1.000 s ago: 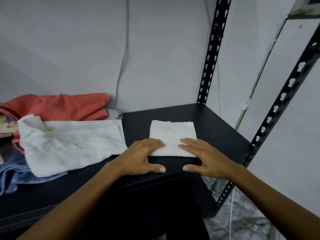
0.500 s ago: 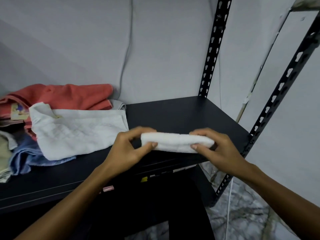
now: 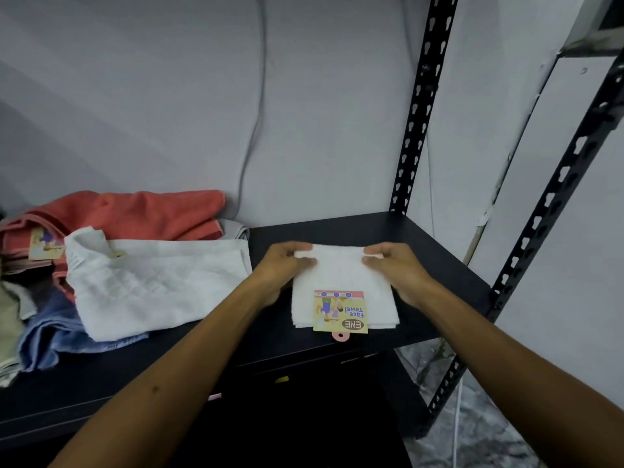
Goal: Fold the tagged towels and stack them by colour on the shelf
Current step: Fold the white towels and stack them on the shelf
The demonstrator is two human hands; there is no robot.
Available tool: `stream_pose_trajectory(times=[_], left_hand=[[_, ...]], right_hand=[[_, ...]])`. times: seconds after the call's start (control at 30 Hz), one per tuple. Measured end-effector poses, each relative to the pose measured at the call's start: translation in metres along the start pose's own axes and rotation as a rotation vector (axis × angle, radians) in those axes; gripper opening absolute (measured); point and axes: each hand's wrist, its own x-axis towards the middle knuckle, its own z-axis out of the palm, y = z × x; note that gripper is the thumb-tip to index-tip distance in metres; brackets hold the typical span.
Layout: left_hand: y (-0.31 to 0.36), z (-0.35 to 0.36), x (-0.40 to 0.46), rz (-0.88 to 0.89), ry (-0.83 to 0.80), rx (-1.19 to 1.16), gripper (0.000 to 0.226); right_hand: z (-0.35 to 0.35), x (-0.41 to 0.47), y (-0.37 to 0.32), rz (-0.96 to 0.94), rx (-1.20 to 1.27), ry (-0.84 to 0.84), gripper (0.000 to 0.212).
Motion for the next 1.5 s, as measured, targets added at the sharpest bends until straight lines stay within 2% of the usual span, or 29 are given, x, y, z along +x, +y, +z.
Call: stream_pose_trajectory(times=[0.1, 0.23, 0.3, 0.4, 0.47, 0.53, 0.67, 0.8, 0.87, 0.9, 0.97, 1.03, 1.07, 1.1, 1.17, 1.2, 1.27, 1.37, 1.43, 1.5], left_hand=[[-0.007, 0.005, 0.011, 0.009, 0.015, 0.144, 0.051], [-0.005, 0.015, 0.010, 0.266, 0.133, 0.737, 0.058], [-0.008, 0.018, 0.005, 0.380, 0.158, 0.891, 0.054], [-0.012, 0.021, -0.006, 0.479, 0.089, 0.942, 0.041], [-0.017, 0.021, -0.010, 0.414, -0.007, 1.016, 0.050], [-0.020, 0.021, -0.014, 0.337, -0.107, 1.083, 0.062], [-0.022, 0.020, -0.018, 0.303, -0.229, 1.176, 0.082], [-0.018, 0.010, -0.011, 0.229, -0.356, 1.157, 0.095], [-0.011, 0.001, -0.002, 0.197, -0.386, 1.103, 0.097], [-0.007, -0.002, 0.003, 0.201, -0.343, 1.075, 0.097], [-0.001, -0.005, 0.013, 0.267, -0.088, 1.083, 0.093], [0.002, -0.002, 0.017, 0.373, 0.271, 1.170, 0.069], [0.002, 0.001, 0.017, 0.405, 0.390, 1.177, 0.055], [0.001, 0.006, 0.015, 0.419, 0.439, 1.150, 0.043], [-0.006, 0.014, 0.012, 0.415, 0.400, 1.083, 0.029], [-0.010, 0.017, 0.010, 0.400, 0.352, 1.066, 0.030], [-0.018, 0.019, 0.009, 0.349, 0.252, 1.054, 0.038], [-0.021, 0.018, 0.010, 0.305, 0.160, 1.174, 0.052], [-0.020, 0.019, 0.008, 0.332, 0.220, 1.220, 0.054], [-0.017, 0.023, -0.001, 0.413, 0.309, 1.190, 0.048]], right_hand=[[0.008, 0.015, 0.011, -0.063, -0.243, 0.080, 0.031], [0.014, 0.013, 0.007, -0.277, -0.715, 0.125, 0.036], [0.015, 0.007, 0.006, -0.397, -0.910, 0.150, 0.037], [0.013, -0.005, 0.007, -0.451, -0.879, -0.074, 0.041], [0.012, -0.012, 0.015, -0.447, -0.876, -0.192, 0.041], [0.011, -0.016, 0.023, -0.444, -0.865, -0.176, 0.041], [0.013, -0.014, 0.027, -0.444, -0.899, -0.159, 0.043], [0.008, -0.011, 0.018, -0.426, -0.844, -0.186, 0.036], [0.003, -0.011, 0.012, -0.466, -0.892, -0.120, 0.035], [0.002, -0.013, 0.011, -0.480, -0.967, -0.059, 0.040], [0.002, -0.017, 0.009, -0.470, -1.083, 0.105, 0.045], [0.002, -0.020, 0.008, -0.464, -1.007, 0.222, 0.034], [0.004, -0.023, 0.007, -0.482, -0.942, 0.243, 0.030], [0.005, -0.025, 0.006, -0.516, -0.922, 0.256, 0.030], [0.005, -0.026, 0.009, -0.562, -0.997, 0.253, 0.031], [0.005, -0.028, 0.010, -0.555, -1.038, 0.237, 0.030], [0.002, -0.029, 0.013, -0.538, -1.051, 0.181, 0.029], [0.000, -0.032, 0.009, -0.543, -0.882, 0.142, 0.025], [0.002, -0.034, 0.008, -0.626, -0.877, 0.155, 0.026], [0.005, -0.035, 0.010, -0.653, -0.899, 0.075, 0.036]])
